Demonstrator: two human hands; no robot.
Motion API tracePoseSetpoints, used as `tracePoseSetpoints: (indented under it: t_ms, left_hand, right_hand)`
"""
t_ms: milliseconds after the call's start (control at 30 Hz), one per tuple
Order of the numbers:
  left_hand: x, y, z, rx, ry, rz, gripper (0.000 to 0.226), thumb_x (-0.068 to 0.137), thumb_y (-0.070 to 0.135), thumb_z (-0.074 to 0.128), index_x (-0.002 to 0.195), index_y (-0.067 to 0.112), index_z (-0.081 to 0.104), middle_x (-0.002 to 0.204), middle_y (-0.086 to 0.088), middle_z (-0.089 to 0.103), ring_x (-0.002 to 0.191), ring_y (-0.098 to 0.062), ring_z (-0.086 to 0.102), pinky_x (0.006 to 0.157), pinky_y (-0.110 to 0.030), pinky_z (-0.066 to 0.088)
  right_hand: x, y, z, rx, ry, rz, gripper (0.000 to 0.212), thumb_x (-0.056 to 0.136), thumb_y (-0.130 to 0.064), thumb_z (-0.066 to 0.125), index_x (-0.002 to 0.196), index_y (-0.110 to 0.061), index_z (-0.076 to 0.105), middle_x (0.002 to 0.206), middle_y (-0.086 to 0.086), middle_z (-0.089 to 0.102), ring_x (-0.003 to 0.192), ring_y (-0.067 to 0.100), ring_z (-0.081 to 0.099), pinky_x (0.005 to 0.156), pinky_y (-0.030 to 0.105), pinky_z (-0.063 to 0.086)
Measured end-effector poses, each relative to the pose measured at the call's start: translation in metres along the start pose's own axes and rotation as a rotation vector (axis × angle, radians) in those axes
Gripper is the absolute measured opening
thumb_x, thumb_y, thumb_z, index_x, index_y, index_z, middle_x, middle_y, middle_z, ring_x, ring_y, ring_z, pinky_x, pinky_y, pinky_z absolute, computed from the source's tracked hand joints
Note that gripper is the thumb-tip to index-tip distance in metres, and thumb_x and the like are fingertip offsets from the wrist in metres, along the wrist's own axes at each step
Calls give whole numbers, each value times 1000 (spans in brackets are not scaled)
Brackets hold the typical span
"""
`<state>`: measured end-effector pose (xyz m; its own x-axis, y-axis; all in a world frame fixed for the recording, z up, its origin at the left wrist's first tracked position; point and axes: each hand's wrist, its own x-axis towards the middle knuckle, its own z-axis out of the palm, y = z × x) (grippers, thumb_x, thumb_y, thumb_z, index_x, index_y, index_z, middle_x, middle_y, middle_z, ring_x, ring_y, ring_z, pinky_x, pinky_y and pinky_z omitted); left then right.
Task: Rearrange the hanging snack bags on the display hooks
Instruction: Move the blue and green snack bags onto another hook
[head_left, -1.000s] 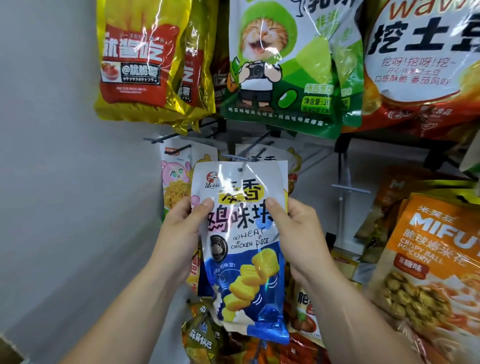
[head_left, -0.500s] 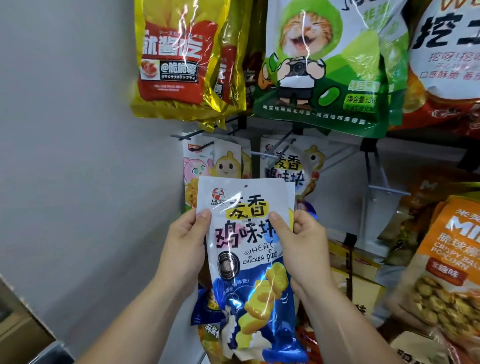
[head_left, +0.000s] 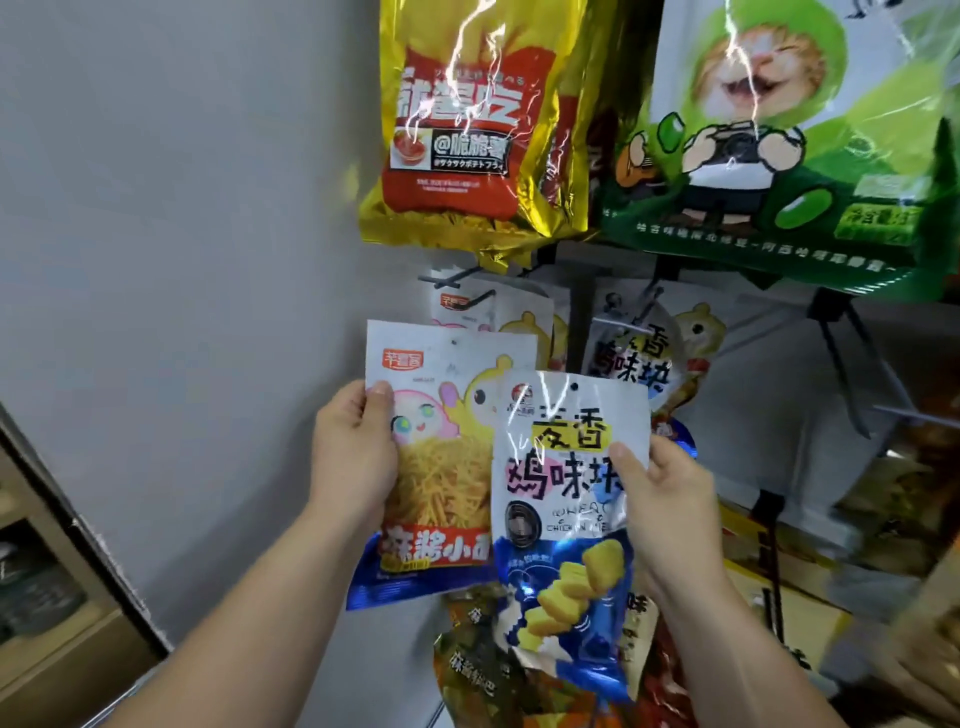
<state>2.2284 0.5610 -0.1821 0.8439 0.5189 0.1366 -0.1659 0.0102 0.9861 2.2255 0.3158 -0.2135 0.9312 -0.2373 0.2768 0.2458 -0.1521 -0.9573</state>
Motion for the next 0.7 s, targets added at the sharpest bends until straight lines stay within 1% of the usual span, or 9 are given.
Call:
tracePoseSetpoints:
  t_ms: [33,100,133,167,233,300,433,600,700]
  left_hand:
    - [7,0,-1,2,23,8,28,109,24,50,97,10,70,89,-5,81,79,-22,76,72,-38,60]
    - [16,3,-1,-10,60,10,28,109,25,50,96,10,69,89,-4,81,81,-24,77,71,-38,60]
    - [20,4,-1,-11,73,15,28,109,25,50,96,10,69,89,-4,80,81,-25,77,72,-41,61]
    - [24,4,1,-6,79,23,28,109,25,50,94,11,69,89,-5,80,81,-26,77,74,-45,62]
    - [28,5,4,-7,76,32,28,108,25,50,91,12,69,89,-6,80,79,-24,76,79,-51,62]
    - [31,6,6,-17,56,27,28,108,25,50,91,13,69,91,-7,80,84,-27,77,83,-55,61]
    - [31,7,3,2,9,41,28,109,26,49,95,14,70,91,-4,81,85,-24,78,85,-54,61]
    - [28,4,-5,10,-22,55,28,109,27,49,93,15,69,90,-4,81,84,-24,78,84,-56,61]
    - [32,7,0,14,-16,72,28,109,26,49,93,16,70,90,-4,80,84,-24,77,84,-57,61]
  right_hand:
    - [1,1,-2,5,2,7,25,103,-28,62,99,-4,66,86,28,68,68,40,59,65,32,40]
    - [2,3,-4,16,6,23,18,104,-27,61,97,-12,69,59,8,64,55,22,54,64,34,41]
    - [2,3,-5,15,8,28,15,104,-25,61,96,-15,70,55,0,63,53,16,53,62,34,43]
    - [2,3,-5,14,13,34,15,104,-24,61,97,-14,70,58,-3,65,55,17,56,62,35,46]
    - [3,1,-4,41,15,41,15,103,-23,63,100,-10,70,79,1,76,74,28,70,72,45,57]
    - [2,0,-3,75,16,72,12,104,-19,62,99,-15,71,93,2,80,90,30,76,81,49,62]
    - [0,-1,-2,110,3,126,15,105,-18,59,101,-23,73,97,2,81,92,30,77,82,61,62]
    - [-3,-1,-3,137,8,137,17,104,-18,60,95,-24,73,96,4,81,93,32,77,82,61,62]
    - [-4,-4,-3,157,20,139,15,104,-16,59,98,-21,72,96,6,81,93,35,77,80,61,63]
